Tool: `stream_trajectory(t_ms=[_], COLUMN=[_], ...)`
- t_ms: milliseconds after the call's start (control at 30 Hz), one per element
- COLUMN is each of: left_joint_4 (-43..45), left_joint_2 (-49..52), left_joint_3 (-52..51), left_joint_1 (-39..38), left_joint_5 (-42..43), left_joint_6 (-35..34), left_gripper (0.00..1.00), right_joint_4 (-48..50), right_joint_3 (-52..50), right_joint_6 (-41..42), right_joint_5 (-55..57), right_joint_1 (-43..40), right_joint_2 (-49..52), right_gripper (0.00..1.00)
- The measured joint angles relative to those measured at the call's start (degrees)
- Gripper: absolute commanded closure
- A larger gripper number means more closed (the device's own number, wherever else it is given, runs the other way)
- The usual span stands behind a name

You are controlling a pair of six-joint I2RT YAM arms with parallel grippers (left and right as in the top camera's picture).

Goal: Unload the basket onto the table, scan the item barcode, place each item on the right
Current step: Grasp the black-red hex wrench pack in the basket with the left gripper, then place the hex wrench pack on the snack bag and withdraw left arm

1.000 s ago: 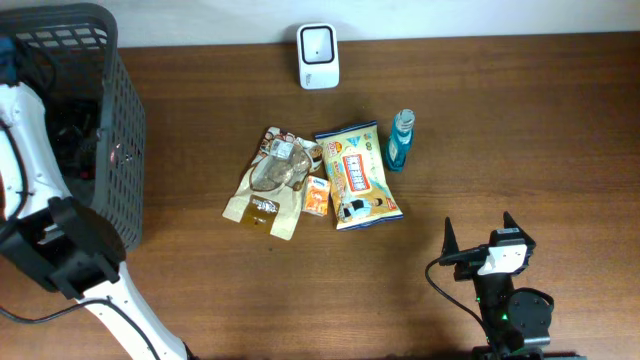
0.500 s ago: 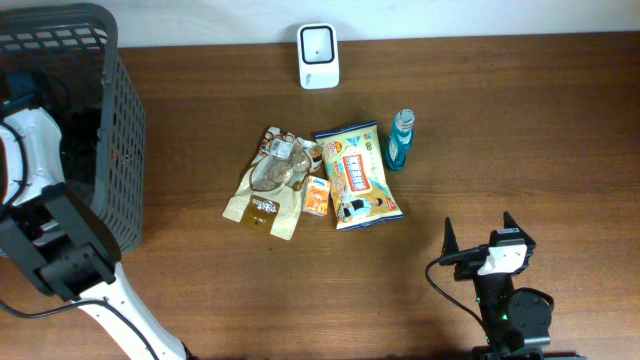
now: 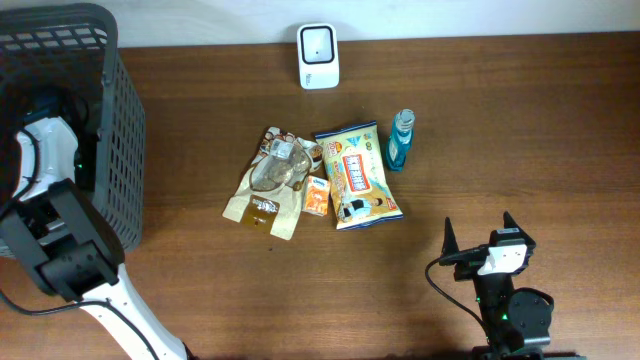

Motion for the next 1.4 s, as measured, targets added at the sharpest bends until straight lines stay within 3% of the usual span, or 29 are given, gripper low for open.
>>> stream_trajectory(t_ms=[100,167,200,467,600,767,1067,1233,1400], left_joint_4=[0.5,0.5,0.5,-3.1,-3.9,-4.5,-2.8,-1.1,-6.4], left_joint_2=[0.0,0.0,0.0,-0.6,-3.2,-15.9,-44.8,-54.1,-48.5], left_joint_3=[-0.4,-0.7,-0.7,0.6,0.6,0.7,0.8,0.9,1.1], left_joint_1=[0.0,0.3,0.3,0.4,0.4,0.4,-1.3,-15.7,-32.6], left_joint_5=[-5.6,-8.8,-9.2,-11.4,-11.0,-8.5,6.9,10.1,9.6], left_joint_6=[0.2,0.7,1.4,7.4,7.6,7.6,7.8,7.8,7.8], left_gripper=[0.51,0.76,0.82,0.83,0.93,0.96,1.0,1.0,1.0], right_joint_4=[0.0,0.0,0.0,0.0,0.0,0.0,0.0,0.0,0.0], right_joint_3=[0.0,0.0,0.0,0.0,0.0,0.0,0.0,0.0,0.0], right_joint_6=[0.0,0.0,0.0,0.0,0.0,0.0,0.0,0.0,0.0], right_joint_5=[0.0,0.0,0.0,0.0,0.0,0.0,0.0,0.0,0.0], right_joint_1=[0.0,0.0,0.0,0.0,0.0,0.0,0.0,0.0,0.0], right_joint_2=[0.0,0.0,0.0,0.0,0.0,0.0,0.0,0.0,0.0], right_gripper=[0.02,0.02,0.02,0.02,0.02,0.02,0.02,0.02,0.02])
